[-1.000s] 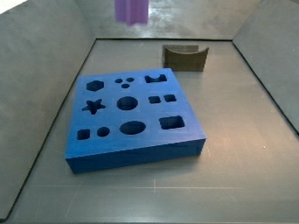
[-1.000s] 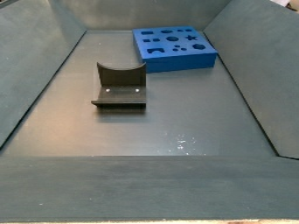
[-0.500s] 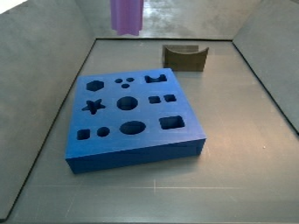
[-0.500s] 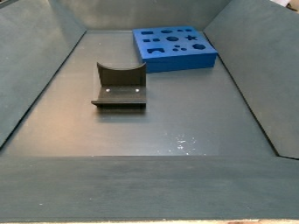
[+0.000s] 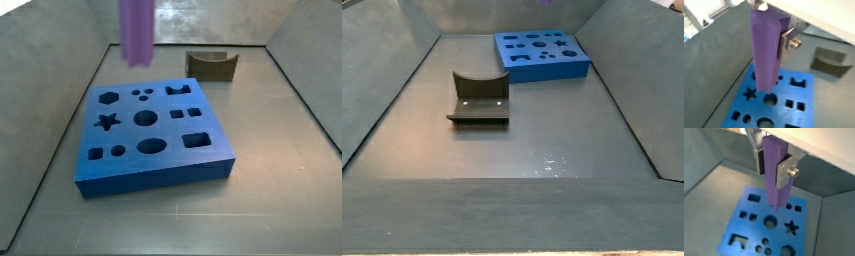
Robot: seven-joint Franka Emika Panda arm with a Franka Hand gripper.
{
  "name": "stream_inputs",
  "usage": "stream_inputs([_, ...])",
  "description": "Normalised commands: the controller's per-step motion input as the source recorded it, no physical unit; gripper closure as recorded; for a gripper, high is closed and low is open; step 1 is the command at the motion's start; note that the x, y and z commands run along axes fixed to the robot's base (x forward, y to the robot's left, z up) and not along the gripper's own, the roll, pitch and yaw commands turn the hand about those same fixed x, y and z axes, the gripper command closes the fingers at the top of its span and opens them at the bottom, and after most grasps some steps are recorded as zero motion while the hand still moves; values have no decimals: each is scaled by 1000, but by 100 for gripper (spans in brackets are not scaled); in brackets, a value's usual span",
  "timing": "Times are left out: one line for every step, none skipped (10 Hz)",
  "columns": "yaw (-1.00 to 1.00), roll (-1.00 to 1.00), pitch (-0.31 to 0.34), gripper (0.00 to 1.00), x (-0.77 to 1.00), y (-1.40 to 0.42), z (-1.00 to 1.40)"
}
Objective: Pick up the star object. Move up. Move to above the board. Insert the star object.
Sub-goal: Insert the star object.
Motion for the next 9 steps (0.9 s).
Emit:
stream_inputs([-20,-91,-171,100,-466,-83,-757])
stream_inputs([-309,-137,-173,100,-206,0,-597])
stream_inputs([-551,-140,-100,100,0,0,-389])
stream_inputs([-900,-141,-77,100,20,-9,-274])
stream_inputs([-171,-21,-59,100,149,0,-63])
stream_inputs([0,0,0,100,0,0,-26])
stream_inputs([-1000,0,0,100,0,0,-311])
stream_inputs([-1000,0,0,100,0,0,-329])
stream_inputs([-1000,0,0,100,0,0,-286])
